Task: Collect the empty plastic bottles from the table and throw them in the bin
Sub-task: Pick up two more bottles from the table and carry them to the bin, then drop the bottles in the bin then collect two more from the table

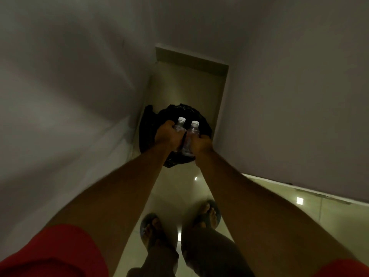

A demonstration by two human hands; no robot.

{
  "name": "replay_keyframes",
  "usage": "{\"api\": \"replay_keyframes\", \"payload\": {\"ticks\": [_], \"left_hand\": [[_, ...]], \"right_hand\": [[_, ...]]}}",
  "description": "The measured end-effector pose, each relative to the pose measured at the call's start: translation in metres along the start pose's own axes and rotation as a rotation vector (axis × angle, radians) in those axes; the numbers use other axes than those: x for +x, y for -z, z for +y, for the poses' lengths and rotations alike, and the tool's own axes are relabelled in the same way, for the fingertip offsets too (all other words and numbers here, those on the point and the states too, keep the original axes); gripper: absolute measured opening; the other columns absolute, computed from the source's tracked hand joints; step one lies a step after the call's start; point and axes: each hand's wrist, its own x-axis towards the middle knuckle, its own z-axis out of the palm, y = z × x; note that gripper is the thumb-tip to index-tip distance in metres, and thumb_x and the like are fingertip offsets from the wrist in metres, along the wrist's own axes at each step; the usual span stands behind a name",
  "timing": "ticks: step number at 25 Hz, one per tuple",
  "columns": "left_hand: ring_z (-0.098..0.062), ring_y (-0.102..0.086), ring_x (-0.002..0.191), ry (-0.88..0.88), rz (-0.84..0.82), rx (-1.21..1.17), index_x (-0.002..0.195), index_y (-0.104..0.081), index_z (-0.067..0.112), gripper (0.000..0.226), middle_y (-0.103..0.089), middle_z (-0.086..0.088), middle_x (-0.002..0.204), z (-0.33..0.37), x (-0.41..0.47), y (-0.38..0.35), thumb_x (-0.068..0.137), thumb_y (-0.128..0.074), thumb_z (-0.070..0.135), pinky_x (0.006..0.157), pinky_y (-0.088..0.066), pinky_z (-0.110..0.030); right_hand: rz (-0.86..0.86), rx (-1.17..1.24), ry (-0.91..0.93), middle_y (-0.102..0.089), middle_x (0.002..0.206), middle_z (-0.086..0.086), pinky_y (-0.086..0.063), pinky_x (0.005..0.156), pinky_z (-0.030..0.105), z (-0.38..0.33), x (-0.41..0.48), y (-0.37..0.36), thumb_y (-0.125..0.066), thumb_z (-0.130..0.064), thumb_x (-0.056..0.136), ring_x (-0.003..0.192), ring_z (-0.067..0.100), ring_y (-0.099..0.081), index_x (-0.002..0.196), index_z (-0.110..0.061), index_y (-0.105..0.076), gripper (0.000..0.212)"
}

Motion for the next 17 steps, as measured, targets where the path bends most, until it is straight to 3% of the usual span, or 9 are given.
{"api": "replay_keyframes", "payload": {"ticks": [2, 4, 6, 8, 11, 14, 17], "left_hand": [[-0.034, -0.063, 0.106, 0.003, 0.012, 0.030, 0.114, -0.063, 0.009, 0.033, -0.068, -0.015, 0.113, -0.001, -0.006, -0.002, 0.093, -0.057, 0.032, 0.084, -0.046, -0.033], [-0.035, -0.062, 0.112, 0.008, 0.023, -0.008, 0.121, -0.064, 0.009, 0.031, -0.067, -0.016, 0.120, -0.002, -0.022, 0.004, 0.093, -0.054, 0.019, 0.095, -0.049, -0.038], [-0.036, -0.060, 0.116, 0.007, 0.022, -0.099, 0.121, -0.064, 0.008, 0.030, -0.065, -0.018, 0.125, 0.000, -0.047, 0.015, 0.094, -0.053, 0.016, 0.102, -0.046, -0.043], [-0.034, -0.060, 0.114, -0.013, 0.003, -0.161, 0.114, -0.066, 0.007, 0.026, -0.066, -0.017, 0.121, 0.009, -0.077, 0.034, 0.093, -0.054, 0.014, 0.104, -0.046, -0.044], [-0.031, -0.062, 0.111, -0.062, -0.014, -0.196, 0.114, -0.067, 0.006, 0.028, -0.068, -0.015, 0.117, 0.031, -0.129, 0.072, 0.090, -0.059, 0.016, 0.102, -0.047, -0.044], [-0.027, -0.063, 0.107, -0.151, -0.050, -0.174, 0.112, -0.067, 0.008, 0.025, -0.069, -0.012, 0.114, 0.066, -0.198, 0.118, 0.090, -0.059, 0.017, 0.098, -0.048, -0.034], [-0.017, -0.062, 0.104, -0.258, -0.131, -0.128, 0.123, -0.063, 0.013, 0.032, -0.068, -0.002, 0.114, 0.109, -0.284, 0.160, 0.092, -0.059, 0.020, 0.091, -0.048, -0.027]], "right_hand": [[-0.006, 0.084, 0.003, -0.047, 0.149, 0.016, -0.040, 0.109, 0.048, 0.006, 0.001, 0.000, -0.052, -0.035, 0.101, 0.131, 0.039, -0.049, 0.147, -0.006, -0.043, 0.056], [0.005, 0.109, 0.042, -0.053, 0.140, 0.018, -0.043, 0.107, 0.046, 0.010, -0.014, 0.007, -0.051, -0.020, 0.101, 0.127, 0.038, -0.052, 0.137, -0.001, -0.053, 0.040], [0.015, 0.130, 0.072, -0.061, 0.118, 0.013, -0.050, 0.092, 0.038, 0.006, -0.049, 0.015, -0.053, -0.016, 0.099, 0.107, 0.029, -0.059, 0.106, -0.008, -0.065, 0.015], [0.007, 0.170, 0.104, -0.061, 0.101, 0.008, -0.048, 0.071, 0.029, -0.007, -0.095, 0.026, -0.053, -0.011, 0.098, 0.085, 0.020, -0.057, 0.087, -0.020, -0.063, 0.017], [0.013, 0.191, 0.127, -0.064, 0.098, 0.007, -0.045, 0.063, 0.025, -0.030, -0.176, 0.045, -0.052, -0.009, 0.096, 0.079, 0.015, -0.057, 0.091, -0.019, -0.063, 0.015], [0.030, 0.282, 0.157, -0.065, 0.089, 0.005, -0.047, 0.063, 0.024, -0.047, -0.272, 0.069, -0.051, -0.009, 0.096, 0.076, 0.015, -0.059, 0.094, -0.016, -0.064, 0.015], [0.110, 0.412, 0.196, -0.068, 0.085, 0.002, -0.049, 0.071, 0.032, -0.052, -0.371, 0.099, -0.054, -0.012, 0.095, 0.077, 0.016, -0.062, 0.095, -0.018, -0.066, 0.013]]}}
